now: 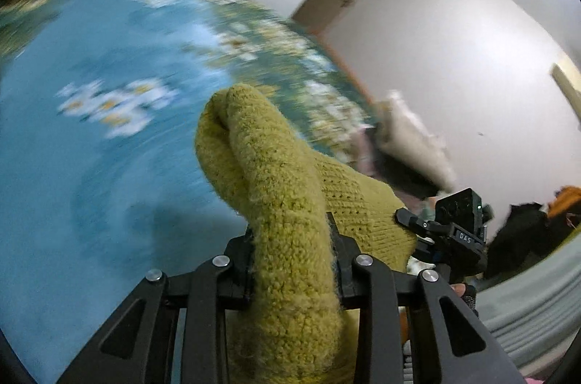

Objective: Fold clothes
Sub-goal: 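Grasp the folded sweater with both grippers and lift it off the bed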

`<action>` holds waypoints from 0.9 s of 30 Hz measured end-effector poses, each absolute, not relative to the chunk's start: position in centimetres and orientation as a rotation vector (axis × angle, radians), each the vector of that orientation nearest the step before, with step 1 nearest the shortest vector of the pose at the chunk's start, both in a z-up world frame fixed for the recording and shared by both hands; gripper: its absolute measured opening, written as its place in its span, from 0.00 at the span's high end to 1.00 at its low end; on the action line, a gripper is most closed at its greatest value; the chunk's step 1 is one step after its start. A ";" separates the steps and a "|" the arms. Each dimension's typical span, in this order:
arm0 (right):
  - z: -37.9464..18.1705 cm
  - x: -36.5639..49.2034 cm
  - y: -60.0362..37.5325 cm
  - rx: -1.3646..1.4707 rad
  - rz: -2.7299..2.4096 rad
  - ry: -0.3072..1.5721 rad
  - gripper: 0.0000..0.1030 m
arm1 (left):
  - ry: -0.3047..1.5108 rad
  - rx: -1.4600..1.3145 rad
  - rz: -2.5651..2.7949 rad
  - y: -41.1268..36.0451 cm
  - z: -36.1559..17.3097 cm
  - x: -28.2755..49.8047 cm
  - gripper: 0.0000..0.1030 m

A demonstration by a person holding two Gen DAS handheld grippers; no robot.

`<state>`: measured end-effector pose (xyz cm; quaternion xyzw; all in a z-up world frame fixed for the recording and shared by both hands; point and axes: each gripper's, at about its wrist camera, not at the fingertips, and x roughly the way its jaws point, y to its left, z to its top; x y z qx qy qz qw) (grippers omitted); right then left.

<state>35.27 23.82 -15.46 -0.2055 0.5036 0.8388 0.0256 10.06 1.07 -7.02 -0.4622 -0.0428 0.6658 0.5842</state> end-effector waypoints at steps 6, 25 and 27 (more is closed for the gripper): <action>-8.8 44.7 29.1 -0.504 2.579 1.378 0.62 | -0.105 -1.027 1.394 11.0 -3.7 15.0 0.69; 6.8 59.3 48.2 -0.336 2.319 1.023 0.62 | -0.124 -0.875 1.141 42.0 6.1 23.7 0.69; 7.5 59.2 50.1 -0.321 2.318 0.984 0.62 | -0.158 -0.883 1.138 43.9 5.0 23.2 0.69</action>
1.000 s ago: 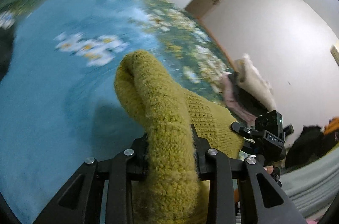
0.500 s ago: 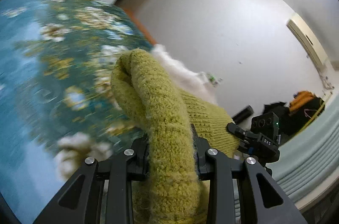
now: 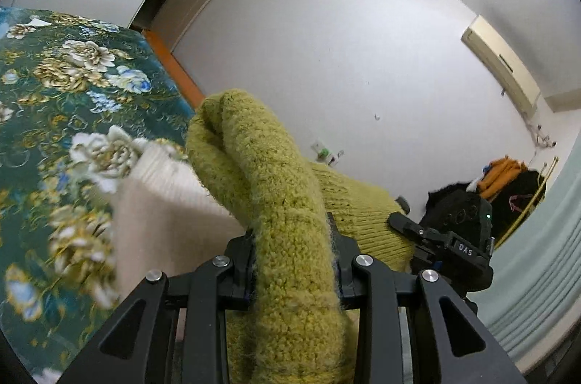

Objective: Fold clothes
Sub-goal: 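Grasp the folded sweater with both grippers and lift it off the bed, then carry the folded sweater with both grippers and place it on the clothes stack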

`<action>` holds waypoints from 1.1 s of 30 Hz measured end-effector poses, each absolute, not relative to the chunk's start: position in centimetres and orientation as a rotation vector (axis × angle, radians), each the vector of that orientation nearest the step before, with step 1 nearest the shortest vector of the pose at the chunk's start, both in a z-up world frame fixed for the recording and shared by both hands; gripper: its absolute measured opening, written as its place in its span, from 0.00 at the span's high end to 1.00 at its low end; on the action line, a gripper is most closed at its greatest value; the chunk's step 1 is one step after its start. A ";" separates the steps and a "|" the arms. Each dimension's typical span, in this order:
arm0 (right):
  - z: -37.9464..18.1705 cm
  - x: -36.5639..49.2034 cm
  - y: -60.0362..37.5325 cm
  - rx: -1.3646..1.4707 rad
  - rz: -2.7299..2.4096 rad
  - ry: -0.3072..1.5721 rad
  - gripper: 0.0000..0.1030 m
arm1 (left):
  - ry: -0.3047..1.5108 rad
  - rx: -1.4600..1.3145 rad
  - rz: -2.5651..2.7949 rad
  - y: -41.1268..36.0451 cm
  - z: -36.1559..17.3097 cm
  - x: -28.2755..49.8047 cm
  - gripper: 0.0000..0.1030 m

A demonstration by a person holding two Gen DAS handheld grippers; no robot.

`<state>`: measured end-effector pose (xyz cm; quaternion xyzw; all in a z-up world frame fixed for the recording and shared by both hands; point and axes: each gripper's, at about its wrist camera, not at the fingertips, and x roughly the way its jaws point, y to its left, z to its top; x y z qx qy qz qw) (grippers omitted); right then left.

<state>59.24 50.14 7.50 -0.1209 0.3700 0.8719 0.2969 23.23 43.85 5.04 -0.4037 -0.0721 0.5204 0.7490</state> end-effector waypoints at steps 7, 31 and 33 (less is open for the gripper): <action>3.4 59.3 55.5 -0.314 2.271 1.010 0.62 | -0.157 -1.092 1.160 49.1 -2.0 20.6 0.68; 3.7 61.0 53.8 -0.404 2.077 0.793 0.51 | -0.020 -0.993 1.257 44.2 -0.1 18.4 0.39; 4.4 58.7 53.0 -0.450 2.122 0.738 0.51 | 0.006 -0.961 1.239 44.7 0.0 19.8 0.39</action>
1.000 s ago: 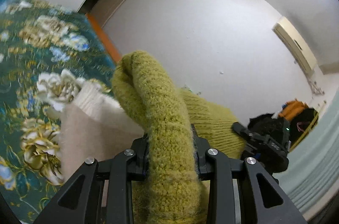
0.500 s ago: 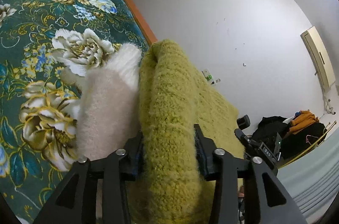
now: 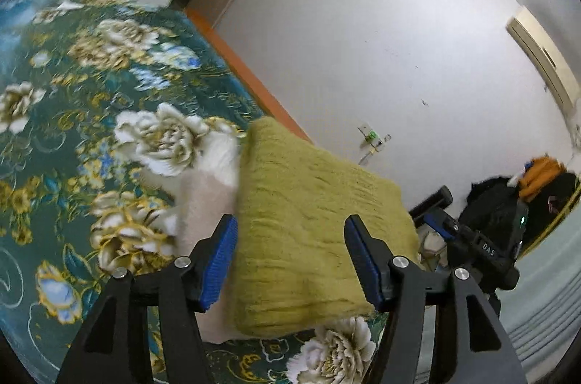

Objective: Fold clothes
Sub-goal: 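Carry the folded sweater with both grippers and place it on the clothes stack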

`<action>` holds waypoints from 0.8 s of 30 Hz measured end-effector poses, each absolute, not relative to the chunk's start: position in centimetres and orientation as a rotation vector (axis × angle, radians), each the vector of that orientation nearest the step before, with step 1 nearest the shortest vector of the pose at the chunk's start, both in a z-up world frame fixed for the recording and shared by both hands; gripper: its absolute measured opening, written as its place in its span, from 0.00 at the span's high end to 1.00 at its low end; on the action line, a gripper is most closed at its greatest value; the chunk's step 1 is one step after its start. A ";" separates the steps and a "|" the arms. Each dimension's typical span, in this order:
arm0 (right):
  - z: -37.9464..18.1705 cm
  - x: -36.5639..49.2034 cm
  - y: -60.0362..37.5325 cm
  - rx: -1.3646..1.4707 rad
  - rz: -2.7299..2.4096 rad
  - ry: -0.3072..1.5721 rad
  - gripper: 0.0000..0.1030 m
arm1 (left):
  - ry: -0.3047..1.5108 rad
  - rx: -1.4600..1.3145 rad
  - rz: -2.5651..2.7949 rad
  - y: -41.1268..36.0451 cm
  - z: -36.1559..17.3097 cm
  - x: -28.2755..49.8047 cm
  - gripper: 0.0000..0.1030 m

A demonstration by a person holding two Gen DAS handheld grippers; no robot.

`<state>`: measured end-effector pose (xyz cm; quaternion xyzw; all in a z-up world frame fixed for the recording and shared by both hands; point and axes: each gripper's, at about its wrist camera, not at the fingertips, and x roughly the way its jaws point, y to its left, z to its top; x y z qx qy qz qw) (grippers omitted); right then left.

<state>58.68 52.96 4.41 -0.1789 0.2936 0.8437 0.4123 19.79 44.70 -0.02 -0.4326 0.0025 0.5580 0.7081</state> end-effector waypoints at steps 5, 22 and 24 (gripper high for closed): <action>3.9 53.4 52.1 -0.601 2.141 0.578 0.50 | 0.075 -0.942 1.200 46.3 0.1 22.3 0.39; 1.8 54.7 52.8 -0.547 2.099 0.639 0.50 | -0.029 -1.025 1.188 44.9 0.2 22.5 0.40; 3.2 55.2 51.1 -0.508 2.126 0.589 0.50 | -0.026 -1.003 1.202 43.6 0.5 22.3 0.40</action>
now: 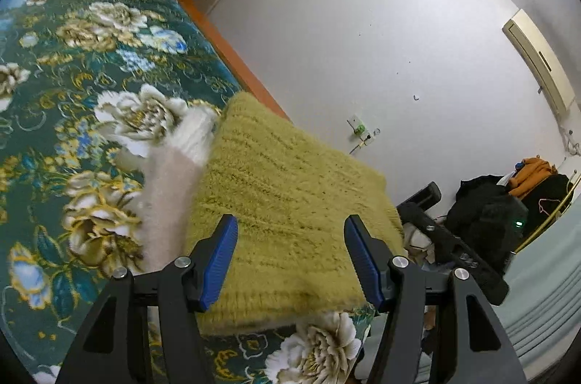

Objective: Fold clothes
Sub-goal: 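Carry the folded sweater with both grippers and place it on the clothes stack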

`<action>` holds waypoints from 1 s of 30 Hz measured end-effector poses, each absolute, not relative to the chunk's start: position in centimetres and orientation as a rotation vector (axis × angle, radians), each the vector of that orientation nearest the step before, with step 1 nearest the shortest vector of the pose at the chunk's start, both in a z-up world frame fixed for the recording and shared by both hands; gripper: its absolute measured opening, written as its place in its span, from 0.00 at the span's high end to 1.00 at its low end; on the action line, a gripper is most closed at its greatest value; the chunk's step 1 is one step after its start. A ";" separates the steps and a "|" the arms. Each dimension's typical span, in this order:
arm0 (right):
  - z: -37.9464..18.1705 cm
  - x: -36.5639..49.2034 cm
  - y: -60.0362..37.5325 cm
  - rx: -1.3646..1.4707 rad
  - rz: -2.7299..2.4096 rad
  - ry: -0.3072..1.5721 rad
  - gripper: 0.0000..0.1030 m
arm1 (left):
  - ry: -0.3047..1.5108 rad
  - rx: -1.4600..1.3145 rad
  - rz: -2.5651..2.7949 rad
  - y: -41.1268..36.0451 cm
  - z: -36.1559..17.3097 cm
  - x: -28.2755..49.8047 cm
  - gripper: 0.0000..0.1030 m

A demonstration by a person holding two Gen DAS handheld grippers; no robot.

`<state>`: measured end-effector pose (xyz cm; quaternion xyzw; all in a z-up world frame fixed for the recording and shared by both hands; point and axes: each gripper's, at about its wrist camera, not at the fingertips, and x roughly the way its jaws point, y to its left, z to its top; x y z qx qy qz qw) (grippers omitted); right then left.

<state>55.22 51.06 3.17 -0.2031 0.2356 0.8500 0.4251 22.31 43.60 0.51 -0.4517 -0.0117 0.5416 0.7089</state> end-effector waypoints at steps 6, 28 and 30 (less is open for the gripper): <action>4.7 55.5 46.2 -0.469 2.168 0.533 0.50 | 0.031 -0.949 1.263 39.9 -0.6 22.4 0.39; -4.9 51.2 35.2 -0.491 2.078 0.452 0.50 | 0.267 -0.603 1.624 32.9 -6.9 28.0 0.21; -5.3 51.1 35.1 -0.498 2.061 0.441 0.50 | 0.259 -0.598 1.642 32.8 -7.4 27.9 0.20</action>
